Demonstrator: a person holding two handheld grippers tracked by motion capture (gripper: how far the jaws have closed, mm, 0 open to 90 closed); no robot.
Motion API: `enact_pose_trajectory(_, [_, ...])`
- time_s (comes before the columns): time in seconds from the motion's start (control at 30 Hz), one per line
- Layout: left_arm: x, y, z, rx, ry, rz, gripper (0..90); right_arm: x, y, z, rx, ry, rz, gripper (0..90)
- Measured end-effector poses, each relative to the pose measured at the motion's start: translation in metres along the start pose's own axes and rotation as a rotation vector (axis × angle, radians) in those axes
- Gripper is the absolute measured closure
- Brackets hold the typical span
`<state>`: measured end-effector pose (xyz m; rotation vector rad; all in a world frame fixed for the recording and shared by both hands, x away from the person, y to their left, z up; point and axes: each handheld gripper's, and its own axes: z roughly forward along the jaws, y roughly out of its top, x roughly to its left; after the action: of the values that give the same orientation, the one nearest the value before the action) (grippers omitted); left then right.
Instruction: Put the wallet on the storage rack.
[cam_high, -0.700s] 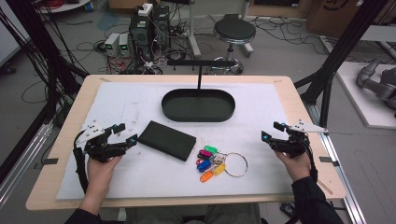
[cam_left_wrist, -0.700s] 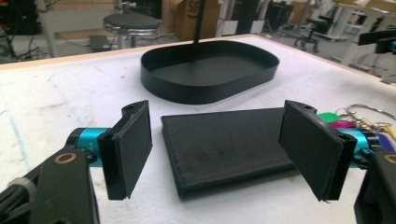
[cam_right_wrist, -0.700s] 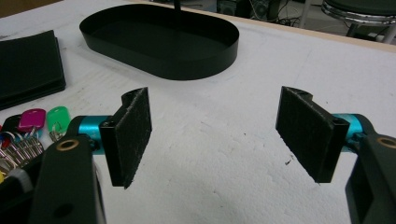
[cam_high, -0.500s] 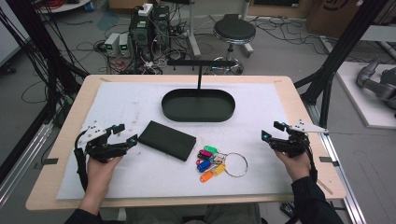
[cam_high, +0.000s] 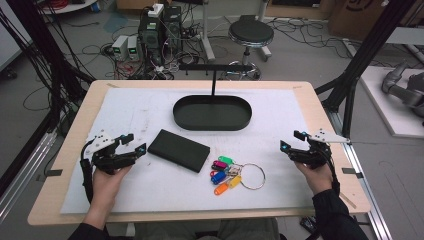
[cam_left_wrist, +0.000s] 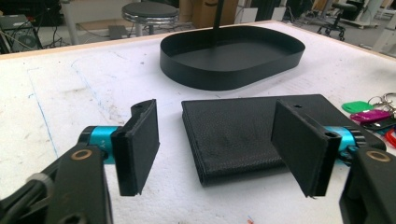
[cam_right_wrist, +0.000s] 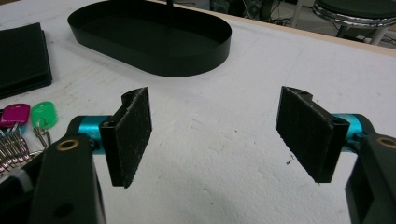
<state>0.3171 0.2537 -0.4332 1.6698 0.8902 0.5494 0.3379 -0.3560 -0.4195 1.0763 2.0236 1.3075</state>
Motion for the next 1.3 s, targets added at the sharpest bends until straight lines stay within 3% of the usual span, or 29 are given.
enact_pose_trajectory(0.1, [0.001,-0.001,0.002,0.025,-0.013,0.005,39.7,0.001,0.0,0.001,0.004,-0.004,-0.012,27.2])
enact_pose_trajectory(0.13, [0.001,-0.003,0.005,0.059,-0.015,0.014,41.1,0.001,0.0,0.001,0.009,-0.009,-0.013,27.2])
enact_pose_trajectory(0.3, [0.001,-0.006,0.011,0.117,-0.025,0.022,45.2,0.0,0.0,0.002,0.014,-0.017,-0.014,27.2])
enact_pose_trajectory(0.47, [0.003,-0.01,0.022,0.226,-0.028,0.001,50.0,0.002,0.0,0.003,0.019,-0.019,-0.022,27.2])
enact_pose_trajectory(0.53, [0.001,-0.008,0.025,0.245,-0.03,0.013,51.9,0.002,0.0,0.003,0.019,-0.027,-0.026,27.2])
enact_pose_trajectory(0.83, [0.002,-0.007,0.036,0.327,-0.051,0.023,51.7,0.002,0.0,0.002,0.019,-0.028,-0.025,27.2])
enact_pose_trajectory(0.9, [0.002,-0.007,0.041,0.378,-0.043,0.029,51.3,0.003,0.0,0.003,0.02,-0.025,-0.026,27.2])
enact_pose_trajectory(1.07, [0.002,-0.007,0.042,0.383,-0.071,0.031,59.2,0.004,0.0,0.003,0.023,-0.021,-0.025,27.2])
enact_pose_trajectory(1.3, [0.003,-0.006,0.04,0.379,-0.059,0.03,68.7,0.01,0.001,0.008,0.024,0.0,-0.04,27.2])
